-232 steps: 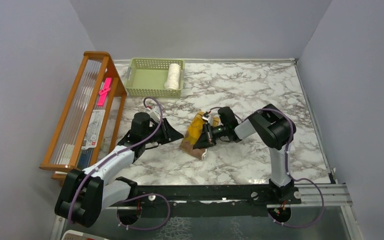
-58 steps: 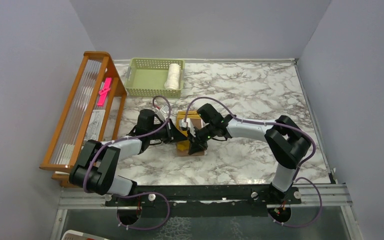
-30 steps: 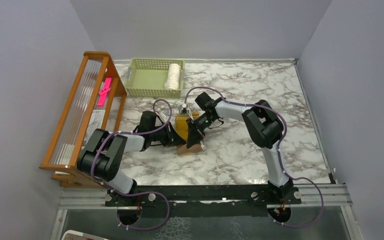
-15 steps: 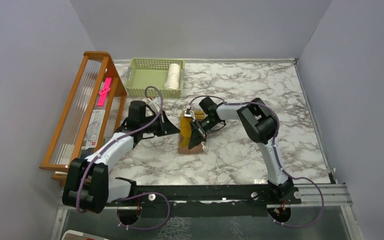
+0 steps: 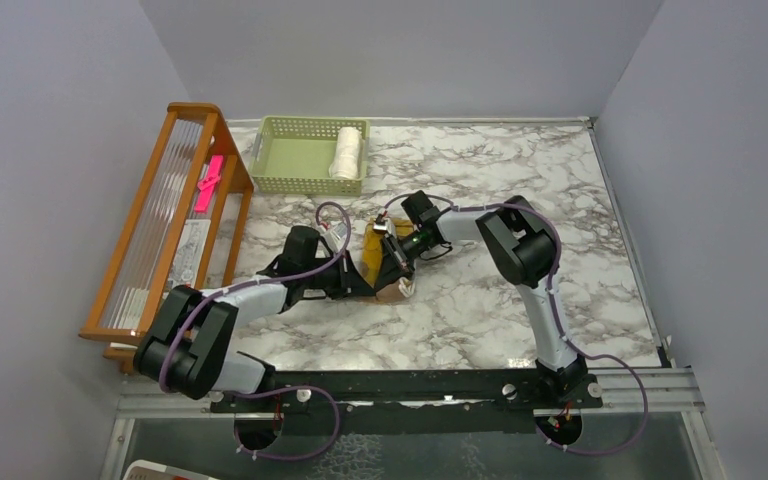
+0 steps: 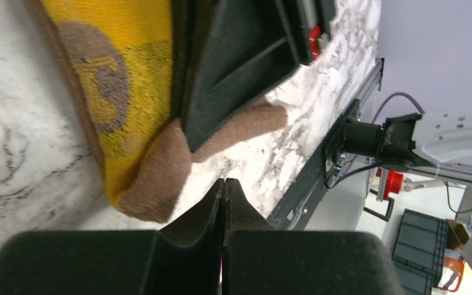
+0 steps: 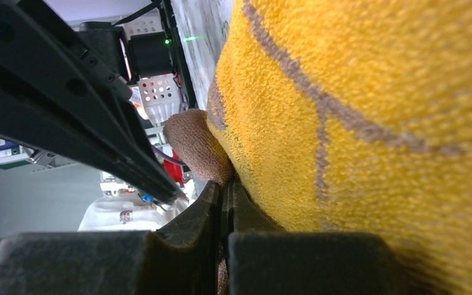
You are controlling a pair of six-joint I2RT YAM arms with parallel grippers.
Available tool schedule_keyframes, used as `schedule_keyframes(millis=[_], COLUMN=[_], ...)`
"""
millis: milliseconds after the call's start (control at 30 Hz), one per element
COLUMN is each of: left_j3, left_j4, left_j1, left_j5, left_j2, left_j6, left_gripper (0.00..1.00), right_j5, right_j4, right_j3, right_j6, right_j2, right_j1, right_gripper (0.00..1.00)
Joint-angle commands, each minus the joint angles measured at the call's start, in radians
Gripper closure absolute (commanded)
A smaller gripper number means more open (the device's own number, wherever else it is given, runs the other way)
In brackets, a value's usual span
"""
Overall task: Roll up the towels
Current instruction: Roll the towel at the center of the board.
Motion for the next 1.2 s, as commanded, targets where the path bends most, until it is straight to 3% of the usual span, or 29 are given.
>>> schedule_keyframes(millis=[0,200,300,433,567,600,700,833,933,1167], left_j3=[0.015,0.025,0.025,0.02,0.008,0.004,-0.001,-0.005,-0.006,-0.001], left_j4=[0.065,0.088,0.095,0.105,0.105,0.105,0.105,0.104,0.103,0.1], left_j1=[0.0,0.0,0.0,0.001,0.001,0.0,0.001,0.0,0.001,0.0], left_j5=[-0.088,-0.179,-0.211,-0.216,-0.222,-0.22,-0.215,-0.215,-0.212,-0.208], left_j2=[0.055,0.158,0.217,0.27,0.3,0.308,0.319,0.318,0.318,0.312], left_j6=[0.021,0.054,0.076,0.097,0.115,0.118,0.121,0.122,0.122,0.124], left_gripper=[1.0,1.0,1.0,1.0,1.0,1.0,1.0,1.0,1.0,1.0], right_j5=[0.153,0.183,0.259,0.403,0.526,0.557,0.64,0.587,0.566,0.539], right_j4=[0.058,0.073,0.098,0.154,0.245,0.293,0.481,0.726,0.799,0.807], right_j3=[-0.052,-0.079,-0.108,-0.168,-0.26,-0.299,-0.47,-0.708,-0.807,-0.816], right_j6=[-0.023,-0.05,-0.094,-0.163,-0.238,-0.256,-0.357,-0.599,-0.708,-0.806], right_j2=[0.027,-0.015,-0.107,-0.274,-0.449,-0.497,-0.662,-0.841,-0.891,-0.832], right_j1=[-0.014,-0.014,-0.014,-0.014,-0.013,-0.013,0.008,0.047,0.058,0.068], right_gripper=[0.99,0.99,0.83,0.71,0.68,0.63,0.3,0.19,0.18,0.23])
